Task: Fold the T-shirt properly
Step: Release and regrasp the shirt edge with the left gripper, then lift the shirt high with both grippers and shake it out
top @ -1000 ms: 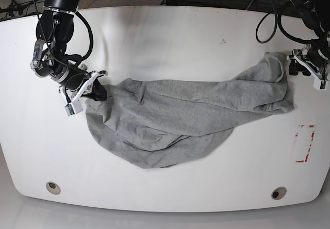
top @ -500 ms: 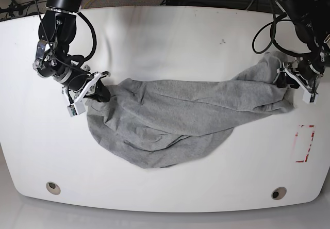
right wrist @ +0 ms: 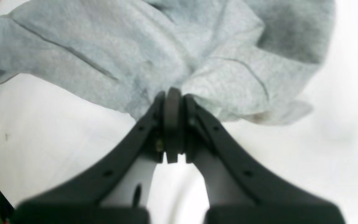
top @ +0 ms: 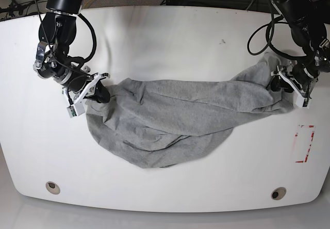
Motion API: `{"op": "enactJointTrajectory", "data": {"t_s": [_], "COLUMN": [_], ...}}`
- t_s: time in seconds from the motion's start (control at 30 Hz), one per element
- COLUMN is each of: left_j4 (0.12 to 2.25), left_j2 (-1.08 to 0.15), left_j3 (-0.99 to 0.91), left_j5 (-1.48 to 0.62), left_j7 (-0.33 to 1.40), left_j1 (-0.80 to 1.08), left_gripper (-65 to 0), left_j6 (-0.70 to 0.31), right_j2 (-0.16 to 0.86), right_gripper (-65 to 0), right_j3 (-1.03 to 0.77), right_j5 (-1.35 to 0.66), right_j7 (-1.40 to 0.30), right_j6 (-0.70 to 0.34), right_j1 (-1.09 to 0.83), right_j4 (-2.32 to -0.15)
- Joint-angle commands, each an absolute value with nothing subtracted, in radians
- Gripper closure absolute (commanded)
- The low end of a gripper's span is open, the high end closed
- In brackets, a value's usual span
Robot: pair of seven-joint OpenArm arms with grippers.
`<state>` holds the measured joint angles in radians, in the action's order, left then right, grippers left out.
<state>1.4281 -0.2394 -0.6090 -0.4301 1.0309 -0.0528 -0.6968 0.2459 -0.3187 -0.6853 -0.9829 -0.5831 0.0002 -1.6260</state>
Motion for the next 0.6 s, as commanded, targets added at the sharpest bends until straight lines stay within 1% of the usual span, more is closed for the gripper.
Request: {"op": "enactJointTrajectory", "data": {"t_s": [0.0, 0.17, 0.3, 0.47, 0.57], "left_j4": [1.443, 1.443, 1.443, 1.445, 1.445], "left_j2": [-0.257, -0.257, -0.255, -0.255, -0.255], "left_j3": [-0.595, -0.542, -0.516, -0.426, -0.409], "left_j5": [-0.447, -0.447, -0.389, -0.348, -0.344], "left_j7": [1.009, 1.006, 1.004, 0.938, 0.920], "left_j1": [-0.073, -0.076, -0.081, -0.097, -0.101], "left_gripper": [-30.7, -30.7, -30.4, -30.3, -30.1], "left_j6": [-0.698, -0.698, -0.698, -0.698, -0.698], "right_j2": [0.260, 0.260, 0.260, 0.260, 0.260], "right_gripper": [0.0, 0.0, 0.0, 0.0, 0.0], "right_j3": [-0.321, -0.321, -0.321, -0.321, -0.321], "right_j5": [-0.710, -0.710, -0.710, -0.710, -0.710], "right_j7": [-0.957, -0.957, -0.957, -0.955, -0.955], "right_j6": [-0.585, -0.585, -0.585, -0.585, -0.585], "right_j1": [0.015, 0.016, 0.016, 0.016, 0.016], "right_j4": [-1.639, -1.641, -1.639, -1.639, -1.639]}}
